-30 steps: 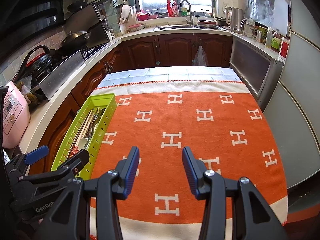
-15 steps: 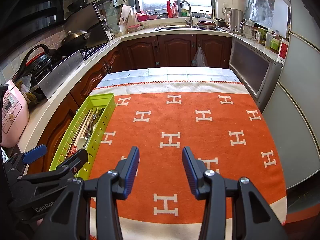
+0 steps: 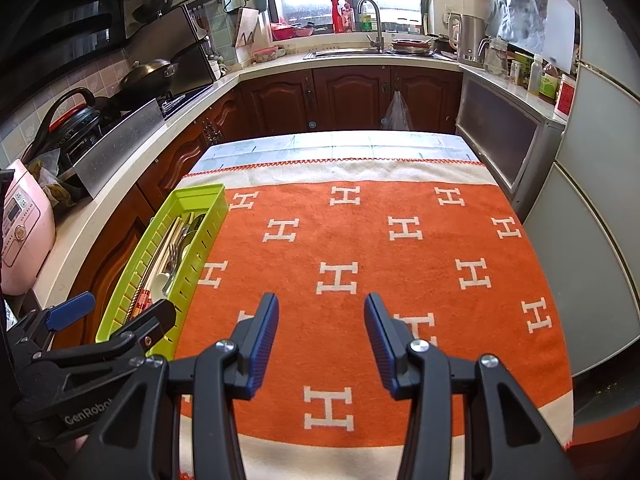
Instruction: Organize utensils
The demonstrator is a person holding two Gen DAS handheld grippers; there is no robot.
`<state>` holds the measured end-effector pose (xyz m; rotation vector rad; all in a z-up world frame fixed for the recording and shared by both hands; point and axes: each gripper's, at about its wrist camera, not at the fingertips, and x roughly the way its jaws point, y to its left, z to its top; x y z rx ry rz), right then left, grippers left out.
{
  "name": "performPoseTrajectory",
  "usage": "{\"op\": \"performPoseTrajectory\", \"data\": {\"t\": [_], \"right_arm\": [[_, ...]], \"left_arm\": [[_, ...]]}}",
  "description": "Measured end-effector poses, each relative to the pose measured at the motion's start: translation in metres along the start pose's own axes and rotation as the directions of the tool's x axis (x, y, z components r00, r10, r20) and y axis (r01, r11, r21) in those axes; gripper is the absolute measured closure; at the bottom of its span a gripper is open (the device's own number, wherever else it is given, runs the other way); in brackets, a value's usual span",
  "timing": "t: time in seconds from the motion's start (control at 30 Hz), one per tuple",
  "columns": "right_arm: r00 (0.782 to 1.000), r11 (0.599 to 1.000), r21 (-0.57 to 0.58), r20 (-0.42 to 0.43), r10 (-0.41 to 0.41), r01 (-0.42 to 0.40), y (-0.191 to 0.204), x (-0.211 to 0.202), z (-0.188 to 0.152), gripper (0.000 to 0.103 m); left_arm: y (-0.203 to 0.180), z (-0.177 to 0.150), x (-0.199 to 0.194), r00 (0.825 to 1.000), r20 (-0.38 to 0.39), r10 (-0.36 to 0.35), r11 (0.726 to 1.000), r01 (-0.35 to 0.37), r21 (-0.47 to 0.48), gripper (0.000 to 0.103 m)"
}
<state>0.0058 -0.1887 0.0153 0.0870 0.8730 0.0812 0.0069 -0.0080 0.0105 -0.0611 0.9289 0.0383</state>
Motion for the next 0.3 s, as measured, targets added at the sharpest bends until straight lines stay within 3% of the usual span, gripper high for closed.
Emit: {"op": "performPoseTrajectory", "data": {"t": [0.3], "right_arm": [[1.0, 1.0, 0.002, -0.017, 0.003, -0.003, -0.0035, 0.006, 0.0003, 0.058]], "left_arm": [[-0.004, -0.0003, 0.0044, 1.0, -0.009, 0.027, 1.0, -0.027, 0.01, 0.001]]}}
